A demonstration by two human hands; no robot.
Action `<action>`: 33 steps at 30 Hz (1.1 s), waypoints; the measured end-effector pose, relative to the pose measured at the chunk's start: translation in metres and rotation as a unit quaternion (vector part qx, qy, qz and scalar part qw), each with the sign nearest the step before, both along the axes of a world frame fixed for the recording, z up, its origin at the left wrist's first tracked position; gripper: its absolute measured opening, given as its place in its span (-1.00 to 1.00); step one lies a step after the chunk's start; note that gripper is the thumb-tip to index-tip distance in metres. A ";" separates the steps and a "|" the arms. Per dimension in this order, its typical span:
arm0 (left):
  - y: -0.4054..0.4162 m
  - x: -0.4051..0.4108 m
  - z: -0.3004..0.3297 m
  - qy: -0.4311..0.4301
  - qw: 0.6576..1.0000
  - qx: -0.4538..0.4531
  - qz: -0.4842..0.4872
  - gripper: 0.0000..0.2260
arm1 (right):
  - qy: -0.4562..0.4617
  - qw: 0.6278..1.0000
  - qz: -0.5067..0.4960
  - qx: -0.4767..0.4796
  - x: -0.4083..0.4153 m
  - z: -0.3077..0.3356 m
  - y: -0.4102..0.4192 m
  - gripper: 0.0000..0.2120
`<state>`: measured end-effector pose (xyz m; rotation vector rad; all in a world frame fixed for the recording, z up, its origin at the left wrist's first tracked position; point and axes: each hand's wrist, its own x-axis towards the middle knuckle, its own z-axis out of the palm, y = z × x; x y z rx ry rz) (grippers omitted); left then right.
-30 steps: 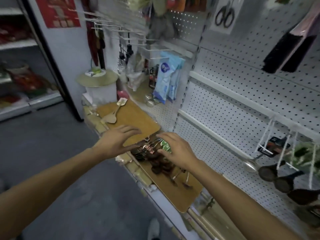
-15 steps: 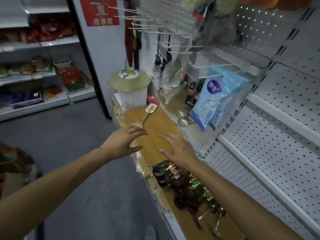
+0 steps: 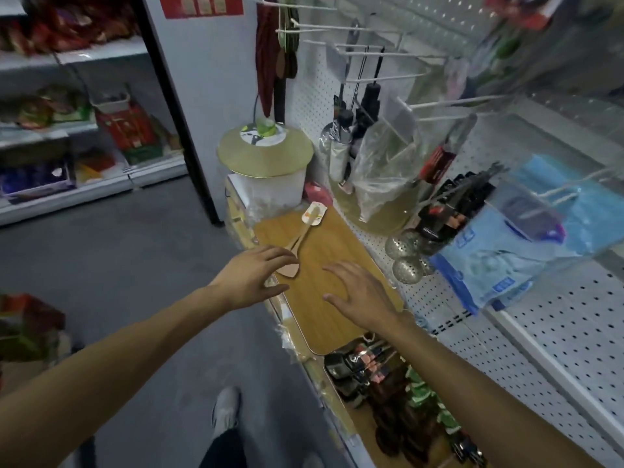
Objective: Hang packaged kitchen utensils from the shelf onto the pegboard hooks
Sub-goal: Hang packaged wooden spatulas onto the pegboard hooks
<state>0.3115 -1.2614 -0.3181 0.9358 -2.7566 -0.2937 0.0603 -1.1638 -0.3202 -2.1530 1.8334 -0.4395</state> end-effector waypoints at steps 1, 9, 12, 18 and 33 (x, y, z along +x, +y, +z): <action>-0.018 0.004 -0.006 -0.007 1.000 0.006 -0.008 -0.55 | -0.001 1.000 -0.011 0.004 0.005 -0.003 -0.012 -0.47; -0.147 0.019 -0.070 -0.031 0.996 0.072 -0.049 -0.54 | 0.005 0.994 -0.096 0.055 0.039 -0.043 -0.104 -0.48; -0.187 0.014 -0.107 -0.030 0.993 0.107 -0.036 -0.55 | -0.003 0.988 -0.123 0.088 0.044 -0.075 -0.143 -0.50; -0.266 -0.012 -0.209 -0.034 0.978 0.201 0.034 -0.59 | -0.063 0.956 -0.231 0.170 0.041 -0.186 -0.249 -0.51; -0.359 -0.136 -0.396 0.077 0.909 0.338 0.231 -0.74 | -0.312 0.815 -0.444 0.202 0.014 -0.389 -0.415 -0.85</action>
